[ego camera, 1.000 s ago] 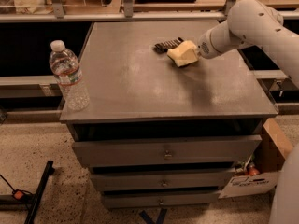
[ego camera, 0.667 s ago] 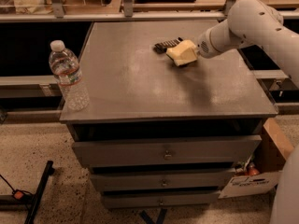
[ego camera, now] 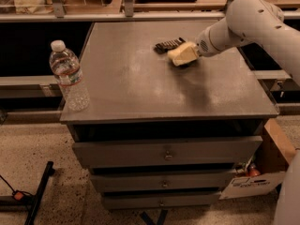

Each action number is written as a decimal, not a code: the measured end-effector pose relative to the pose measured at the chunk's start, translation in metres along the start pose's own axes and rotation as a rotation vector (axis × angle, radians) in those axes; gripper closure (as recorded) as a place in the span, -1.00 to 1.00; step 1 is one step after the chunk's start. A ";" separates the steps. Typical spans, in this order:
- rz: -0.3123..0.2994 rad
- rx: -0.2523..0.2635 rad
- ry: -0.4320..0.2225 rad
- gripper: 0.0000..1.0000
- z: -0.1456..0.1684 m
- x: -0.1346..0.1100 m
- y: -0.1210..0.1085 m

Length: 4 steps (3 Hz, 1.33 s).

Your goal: Move sponge near rxbar chocolate

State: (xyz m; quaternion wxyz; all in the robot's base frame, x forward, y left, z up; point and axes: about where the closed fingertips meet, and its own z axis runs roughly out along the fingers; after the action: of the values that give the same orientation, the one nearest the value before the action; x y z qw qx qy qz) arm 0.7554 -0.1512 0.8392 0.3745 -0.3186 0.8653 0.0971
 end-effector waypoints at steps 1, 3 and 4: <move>-0.024 0.019 0.016 -1.00 -0.005 -0.002 0.001; -0.062 0.035 0.003 -1.00 -0.037 -0.011 0.005; -0.070 -0.033 -0.037 -1.00 -0.052 -0.006 0.002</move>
Offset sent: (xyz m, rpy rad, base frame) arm -0.0186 -0.0010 0.0353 -0.0854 -0.0317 0.0268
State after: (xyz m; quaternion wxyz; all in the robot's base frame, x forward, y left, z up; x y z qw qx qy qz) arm 0.7268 -0.1677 0.8800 0.3884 -0.3529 0.8449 0.1039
